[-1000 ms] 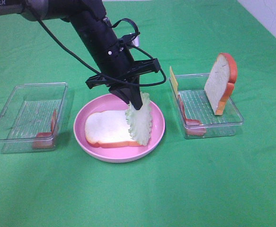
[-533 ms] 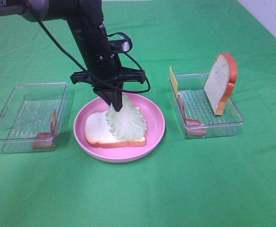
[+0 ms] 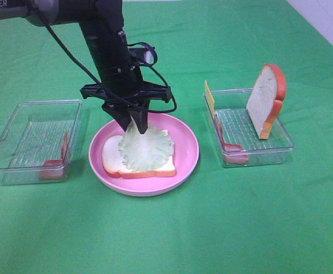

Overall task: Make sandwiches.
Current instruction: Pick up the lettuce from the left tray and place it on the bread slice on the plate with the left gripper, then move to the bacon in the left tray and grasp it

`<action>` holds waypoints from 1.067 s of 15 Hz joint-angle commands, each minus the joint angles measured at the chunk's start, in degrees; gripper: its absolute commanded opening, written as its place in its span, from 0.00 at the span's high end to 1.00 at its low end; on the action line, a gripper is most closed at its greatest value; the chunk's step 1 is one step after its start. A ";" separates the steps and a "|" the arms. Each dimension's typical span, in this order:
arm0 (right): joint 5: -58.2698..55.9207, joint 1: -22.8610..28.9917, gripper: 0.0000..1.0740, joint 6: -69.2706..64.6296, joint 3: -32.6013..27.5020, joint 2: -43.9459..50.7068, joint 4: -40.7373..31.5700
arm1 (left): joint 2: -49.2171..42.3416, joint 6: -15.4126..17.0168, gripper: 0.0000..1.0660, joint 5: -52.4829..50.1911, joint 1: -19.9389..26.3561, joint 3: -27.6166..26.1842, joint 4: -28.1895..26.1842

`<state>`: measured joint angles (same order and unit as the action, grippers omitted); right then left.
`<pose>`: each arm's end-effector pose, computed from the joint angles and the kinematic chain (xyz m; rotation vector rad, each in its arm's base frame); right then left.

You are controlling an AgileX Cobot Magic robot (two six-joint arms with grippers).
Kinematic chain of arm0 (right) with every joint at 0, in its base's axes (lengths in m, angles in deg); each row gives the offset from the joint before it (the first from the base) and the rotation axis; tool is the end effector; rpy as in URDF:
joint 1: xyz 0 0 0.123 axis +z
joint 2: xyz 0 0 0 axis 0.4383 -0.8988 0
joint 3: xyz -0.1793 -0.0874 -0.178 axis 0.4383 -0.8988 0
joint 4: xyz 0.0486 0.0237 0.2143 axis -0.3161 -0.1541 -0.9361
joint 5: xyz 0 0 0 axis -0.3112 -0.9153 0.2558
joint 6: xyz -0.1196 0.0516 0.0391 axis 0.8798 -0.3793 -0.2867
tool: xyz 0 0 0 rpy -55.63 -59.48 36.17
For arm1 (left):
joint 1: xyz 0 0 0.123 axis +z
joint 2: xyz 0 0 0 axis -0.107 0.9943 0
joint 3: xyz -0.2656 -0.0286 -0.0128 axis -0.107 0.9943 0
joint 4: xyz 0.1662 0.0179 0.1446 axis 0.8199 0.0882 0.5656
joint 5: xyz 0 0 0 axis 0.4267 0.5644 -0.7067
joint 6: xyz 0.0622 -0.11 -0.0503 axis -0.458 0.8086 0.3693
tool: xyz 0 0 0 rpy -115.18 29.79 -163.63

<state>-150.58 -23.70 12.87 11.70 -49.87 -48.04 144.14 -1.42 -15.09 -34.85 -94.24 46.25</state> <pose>0.0252 0.0040 0.2234 -0.0887 2.1297 0.0281 0.3725 -0.2360 0.1227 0.4851 3.0631 -0.3554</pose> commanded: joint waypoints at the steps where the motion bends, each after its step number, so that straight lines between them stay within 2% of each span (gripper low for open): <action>1: 0.23 -0.17 0.24 0.17 -0.06 1.78 -0.06 | -2.23 0.23 0.04 -0.11 -0.63 -0.17 2.52; 6: 0.23 -0.17 0.24 0.17 -0.06 1.78 -0.06 | -9.80 0.00 0.05 6.25 -0.63 -0.06 3.90; 8: 0.23 -0.17 0.24 0.17 -0.06 1.78 -0.06 | -13.87 4.87 0.05 6.19 -0.63 0.34 6.82; 11: 0.23 -0.17 0.24 0.17 -0.06 1.78 -0.06 | -20.11 10.77 0.05 6.19 0.34 7.56 12.72; 12: 0.23 -0.17 0.24 0.17 -0.06 1.78 -0.06 | -22.63 13.29 0.05 6.19 0.69 12.55 14.38; 14: 0.23 -0.17 0.24 0.17 -0.06 1.78 -0.06 | -26.41 16.73 0.05 6.07 2.23 20.68 15.53; 16: 0.23 -0.17 0.24 0.17 -0.06 1.78 -0.06 | -26.93 19.42 0.05 3.95 3.38 26.13 15.76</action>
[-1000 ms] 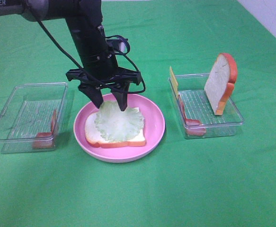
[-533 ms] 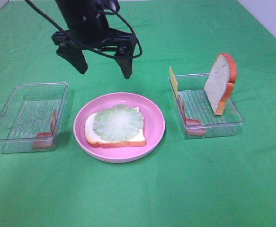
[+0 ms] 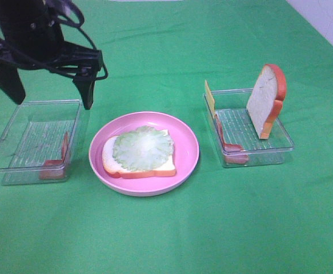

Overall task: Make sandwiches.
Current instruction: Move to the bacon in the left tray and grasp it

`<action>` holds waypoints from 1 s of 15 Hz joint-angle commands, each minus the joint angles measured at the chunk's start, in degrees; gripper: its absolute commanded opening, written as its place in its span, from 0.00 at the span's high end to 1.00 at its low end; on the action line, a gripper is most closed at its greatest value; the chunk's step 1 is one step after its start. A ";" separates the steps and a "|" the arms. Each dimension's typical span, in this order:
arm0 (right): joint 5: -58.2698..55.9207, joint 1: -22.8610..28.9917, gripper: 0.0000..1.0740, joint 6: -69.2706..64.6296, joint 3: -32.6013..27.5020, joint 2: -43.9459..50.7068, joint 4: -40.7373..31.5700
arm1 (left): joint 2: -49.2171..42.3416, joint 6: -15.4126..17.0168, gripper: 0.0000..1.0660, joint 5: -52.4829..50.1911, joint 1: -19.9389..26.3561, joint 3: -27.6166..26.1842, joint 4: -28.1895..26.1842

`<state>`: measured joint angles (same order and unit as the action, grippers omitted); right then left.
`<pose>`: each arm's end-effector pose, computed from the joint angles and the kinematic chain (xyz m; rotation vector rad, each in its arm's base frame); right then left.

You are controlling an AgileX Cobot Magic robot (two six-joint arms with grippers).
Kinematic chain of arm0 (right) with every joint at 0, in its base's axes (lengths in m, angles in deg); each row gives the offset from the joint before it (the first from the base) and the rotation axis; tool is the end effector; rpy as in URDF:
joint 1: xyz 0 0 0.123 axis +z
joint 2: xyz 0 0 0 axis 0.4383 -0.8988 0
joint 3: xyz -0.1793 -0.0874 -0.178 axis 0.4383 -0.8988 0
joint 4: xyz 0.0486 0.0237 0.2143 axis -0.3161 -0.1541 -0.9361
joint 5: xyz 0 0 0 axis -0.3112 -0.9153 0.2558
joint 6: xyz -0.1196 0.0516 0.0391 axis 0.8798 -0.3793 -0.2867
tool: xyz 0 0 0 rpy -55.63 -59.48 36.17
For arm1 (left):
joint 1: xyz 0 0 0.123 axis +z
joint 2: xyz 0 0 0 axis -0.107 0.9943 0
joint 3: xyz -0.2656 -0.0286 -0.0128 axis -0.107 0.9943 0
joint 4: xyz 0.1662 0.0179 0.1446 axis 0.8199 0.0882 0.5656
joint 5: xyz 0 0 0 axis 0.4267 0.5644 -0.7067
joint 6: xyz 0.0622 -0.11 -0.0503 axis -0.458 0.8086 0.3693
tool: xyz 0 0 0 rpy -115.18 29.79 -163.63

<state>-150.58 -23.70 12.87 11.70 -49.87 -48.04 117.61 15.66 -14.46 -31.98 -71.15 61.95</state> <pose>0.0252 0.0040 0.2234 -0.0887 2.1297 0.0281 0.3189 -0.1470 0.2095 0.0737 2.9943 -0.0191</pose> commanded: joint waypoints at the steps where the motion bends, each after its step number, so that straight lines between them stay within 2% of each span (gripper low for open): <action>1: 0.23 -0.17 0.24 0.17 -0.06 1.78 -0.06 | -0.29 3.27 0.05 0.69 0.57 4.70 -0.40; 3: 0.23 -0.17 0.24 0.17 -0.06 1.78 -0.06 | 0.40 5.50 0.05 -3.32 0.63 7.73 -1.15; 4: 0.23 -0.17 0.24 0.17 -0.06 1.78 -0.06 | 2.46 5.61 0.06 -5.61 0.63 9.74 -1.43; 8: 0.23 -0.17 0.24 0.17 -0.06 1.78 -0.06 | 6.47 5.61 0.06 -13.87 0.57 9.28 -2.35; 11: 0.23 -0.17 0.24 0.17 -0.06 1.78 -0.06 | 8.48 5.33 0.07 -14.84 0.57 9.28 -1.95; 15: 0.23 -0.17 0.24 0.17 -0.06 1.78 -0.06 | 8.65 5.33 0.15 -14.73 0.63 9.40 0.92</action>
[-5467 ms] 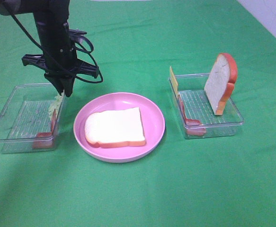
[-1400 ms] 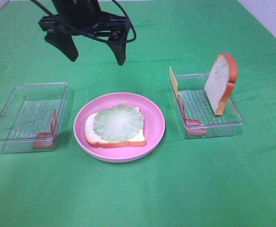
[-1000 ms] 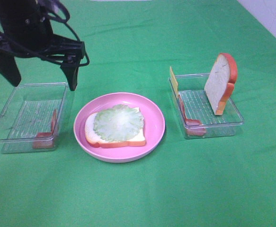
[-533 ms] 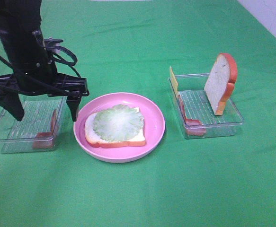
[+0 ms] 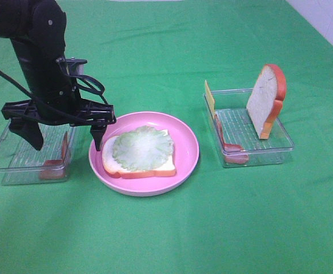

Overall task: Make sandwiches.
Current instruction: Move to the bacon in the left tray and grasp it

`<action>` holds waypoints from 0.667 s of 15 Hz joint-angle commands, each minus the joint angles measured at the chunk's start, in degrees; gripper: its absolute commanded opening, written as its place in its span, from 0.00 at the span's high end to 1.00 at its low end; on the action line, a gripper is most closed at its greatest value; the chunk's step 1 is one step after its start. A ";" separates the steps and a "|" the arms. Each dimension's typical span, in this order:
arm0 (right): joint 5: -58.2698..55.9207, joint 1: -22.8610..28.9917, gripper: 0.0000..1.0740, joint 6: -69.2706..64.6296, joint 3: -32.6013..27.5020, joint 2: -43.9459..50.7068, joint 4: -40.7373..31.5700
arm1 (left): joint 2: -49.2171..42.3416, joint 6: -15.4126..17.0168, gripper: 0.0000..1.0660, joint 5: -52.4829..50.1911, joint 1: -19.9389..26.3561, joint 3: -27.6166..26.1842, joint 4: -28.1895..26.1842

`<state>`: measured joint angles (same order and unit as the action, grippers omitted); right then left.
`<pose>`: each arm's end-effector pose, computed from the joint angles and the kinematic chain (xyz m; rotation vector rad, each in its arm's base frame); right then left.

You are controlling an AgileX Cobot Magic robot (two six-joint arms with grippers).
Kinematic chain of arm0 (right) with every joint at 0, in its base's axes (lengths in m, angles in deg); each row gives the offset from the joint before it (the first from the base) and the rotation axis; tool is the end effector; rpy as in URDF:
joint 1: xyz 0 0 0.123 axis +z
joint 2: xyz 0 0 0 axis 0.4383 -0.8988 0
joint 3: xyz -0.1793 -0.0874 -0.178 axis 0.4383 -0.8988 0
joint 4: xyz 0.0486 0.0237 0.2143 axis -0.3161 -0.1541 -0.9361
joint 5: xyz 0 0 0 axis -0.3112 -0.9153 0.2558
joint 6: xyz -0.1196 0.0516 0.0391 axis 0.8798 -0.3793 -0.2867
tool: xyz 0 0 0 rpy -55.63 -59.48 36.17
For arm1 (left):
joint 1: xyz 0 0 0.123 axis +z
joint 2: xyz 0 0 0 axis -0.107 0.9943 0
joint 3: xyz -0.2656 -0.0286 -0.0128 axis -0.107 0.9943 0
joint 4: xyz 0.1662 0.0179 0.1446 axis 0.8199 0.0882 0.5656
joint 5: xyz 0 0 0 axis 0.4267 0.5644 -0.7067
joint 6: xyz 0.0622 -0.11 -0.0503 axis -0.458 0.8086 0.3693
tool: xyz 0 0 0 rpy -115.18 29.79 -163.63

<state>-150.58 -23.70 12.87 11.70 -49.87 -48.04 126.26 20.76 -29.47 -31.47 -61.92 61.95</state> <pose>0.0252 0.0040 0.2234 -0.0887 2.1297 0.0281 0.3300 -0.1498 0.1226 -0.0534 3.0428 -0.0018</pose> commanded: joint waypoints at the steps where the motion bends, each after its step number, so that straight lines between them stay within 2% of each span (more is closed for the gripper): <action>1: 0.23 -0.17 0.24 0.17 -0.06 1.78 -0.06 | 0.11 0.23 0.19 0.34 0.11 0.17 0.97; 3: 0.23 -0.17 0.24 0.17 -0.06 1.78 -0.06 | 0.92 0.06 0.24 0.74 0.11 0.17 0.97; 6: 0.23 -0.17 0.24 0.17 -0.06 1.78 -0.06 | 1.09 0.00 0.24 0.74 0.11 0.17 0.97; 10: 0.23 -0.17 0.24 0.17 -0.06 1.78 -0.06 | 1.09 -0.11 0.41 0.63 0.11 0.17 1.03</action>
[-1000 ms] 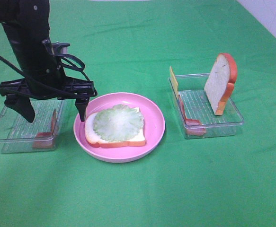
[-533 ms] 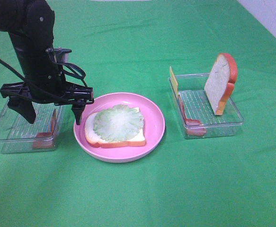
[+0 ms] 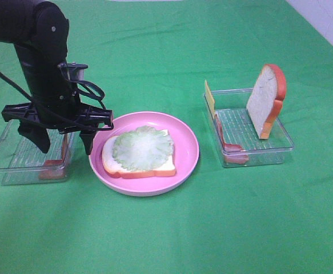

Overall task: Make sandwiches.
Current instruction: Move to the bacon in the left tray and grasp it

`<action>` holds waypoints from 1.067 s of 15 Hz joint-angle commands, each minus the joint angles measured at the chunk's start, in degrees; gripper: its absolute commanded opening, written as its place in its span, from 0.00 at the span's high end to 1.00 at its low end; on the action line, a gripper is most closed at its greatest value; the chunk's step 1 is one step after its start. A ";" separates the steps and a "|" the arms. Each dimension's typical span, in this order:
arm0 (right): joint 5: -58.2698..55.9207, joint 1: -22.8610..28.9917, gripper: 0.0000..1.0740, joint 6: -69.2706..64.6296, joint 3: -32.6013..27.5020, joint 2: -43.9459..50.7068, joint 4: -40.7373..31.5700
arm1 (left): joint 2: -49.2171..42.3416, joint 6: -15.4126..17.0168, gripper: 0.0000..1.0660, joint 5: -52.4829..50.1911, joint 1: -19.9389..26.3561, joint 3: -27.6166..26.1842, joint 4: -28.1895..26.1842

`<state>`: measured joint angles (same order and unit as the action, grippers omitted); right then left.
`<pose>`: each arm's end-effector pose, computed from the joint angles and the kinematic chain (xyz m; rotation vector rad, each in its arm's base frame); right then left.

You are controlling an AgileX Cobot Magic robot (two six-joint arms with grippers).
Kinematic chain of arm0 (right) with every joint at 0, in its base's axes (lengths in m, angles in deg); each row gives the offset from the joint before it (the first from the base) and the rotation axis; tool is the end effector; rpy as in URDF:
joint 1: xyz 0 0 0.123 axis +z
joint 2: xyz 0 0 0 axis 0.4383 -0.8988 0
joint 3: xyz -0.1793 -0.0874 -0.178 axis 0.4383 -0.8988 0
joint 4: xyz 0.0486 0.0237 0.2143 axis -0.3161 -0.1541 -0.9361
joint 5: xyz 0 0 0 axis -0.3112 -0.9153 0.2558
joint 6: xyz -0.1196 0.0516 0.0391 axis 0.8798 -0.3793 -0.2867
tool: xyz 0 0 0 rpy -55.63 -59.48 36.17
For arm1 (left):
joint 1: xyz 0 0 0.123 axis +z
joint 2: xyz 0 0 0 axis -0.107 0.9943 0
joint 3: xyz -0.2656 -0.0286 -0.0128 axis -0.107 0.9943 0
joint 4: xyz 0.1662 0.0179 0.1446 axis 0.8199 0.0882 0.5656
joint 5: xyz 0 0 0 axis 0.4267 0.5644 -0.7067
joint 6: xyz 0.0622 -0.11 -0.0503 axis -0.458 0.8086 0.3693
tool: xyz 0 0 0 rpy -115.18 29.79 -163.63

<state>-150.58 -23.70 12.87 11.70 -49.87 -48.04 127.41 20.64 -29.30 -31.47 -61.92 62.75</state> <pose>0.0252 0.0040 0.2234 -0.0887 2.1297 0.0281 0.3303 -0.1481 0.1153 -0.0383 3.0582 0.0301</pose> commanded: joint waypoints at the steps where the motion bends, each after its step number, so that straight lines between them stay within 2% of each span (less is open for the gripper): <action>1: 0.23 -0.17 0.24 0.17 -0.06 1.78 -0.06 | -0.06 0.00 0.41 0.17 0.11 0.17 0.23; 6: 0.23 -0.17 0.24 0.17 -0.06 1.78 -0.06 | -0.06 0.11 0.41 0.17 0.11 0.17 0.23; 8: 0.23 -0.17 0.24 0.17 -0.06 1.78 -0.06 | -0.06 0.11 0.45 0.17 0.11 0.17 0.23; 10: 0.23 -0.17 0.24 0.17 -0.06 1.78 -0.06 | -0.06 0.17 0.62 0.17 0.11 0.17 -0.17; 13: 0.23 -0.17 0.24 0.17 -0.06 1.78 -0.06 | -0.06 0.17 1.00 0.17 0.11 0.17 -0.74; 16: 0.23 -0.17 0.24 0.17 -0.06 1.78 -0.06 | -0.06 -0.06 1.00 0.40 0.11 0.17 -0.86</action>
<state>-150.58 -23.70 12.87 11.70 -49.87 -48.04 127.41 20.58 -29.30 -31.47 -61.92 62.64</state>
